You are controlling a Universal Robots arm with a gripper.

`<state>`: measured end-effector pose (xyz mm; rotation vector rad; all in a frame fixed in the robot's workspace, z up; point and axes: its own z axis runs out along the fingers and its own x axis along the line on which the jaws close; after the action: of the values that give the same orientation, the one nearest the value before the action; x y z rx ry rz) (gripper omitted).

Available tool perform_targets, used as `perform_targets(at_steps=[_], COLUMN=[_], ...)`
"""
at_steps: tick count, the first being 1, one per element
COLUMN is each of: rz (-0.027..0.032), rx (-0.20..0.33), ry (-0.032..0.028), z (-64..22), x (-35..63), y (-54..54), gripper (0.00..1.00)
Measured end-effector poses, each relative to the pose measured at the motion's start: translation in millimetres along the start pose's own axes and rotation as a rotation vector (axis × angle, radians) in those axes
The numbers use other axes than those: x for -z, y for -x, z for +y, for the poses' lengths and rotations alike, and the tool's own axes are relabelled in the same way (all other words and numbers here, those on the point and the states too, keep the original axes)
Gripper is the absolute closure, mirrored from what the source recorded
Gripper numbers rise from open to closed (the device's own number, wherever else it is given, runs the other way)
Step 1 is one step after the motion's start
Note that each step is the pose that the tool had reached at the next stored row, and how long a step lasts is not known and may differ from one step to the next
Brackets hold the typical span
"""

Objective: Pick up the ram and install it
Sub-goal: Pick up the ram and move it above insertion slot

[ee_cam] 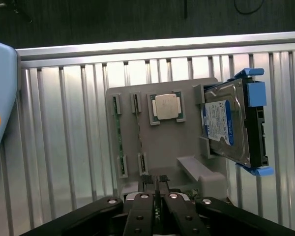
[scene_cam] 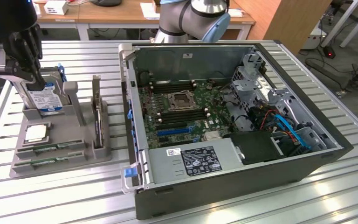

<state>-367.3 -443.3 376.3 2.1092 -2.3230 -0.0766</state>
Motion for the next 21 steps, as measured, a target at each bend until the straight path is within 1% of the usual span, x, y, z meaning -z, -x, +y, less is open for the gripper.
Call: perform_targets(at_steps=[4,8,13,17,21], rz=[0.0,0.0002,0.0018,0.002,0.002], rx=[0.0,0.0,0.043,0.047,0.047], ry=[-0.0001,0.0,0.0014,0.0014,0.0014], z=[-0.1,-0.1,-0.1,-0.2,-0.4], x=[0.0,-0.4,-1.6,-2.0,-7.9], y=[-0.4,-0.5,-0.5,-0.5,-0.7], gripper=[0.65,0.65,0.65,0.65,0.65])
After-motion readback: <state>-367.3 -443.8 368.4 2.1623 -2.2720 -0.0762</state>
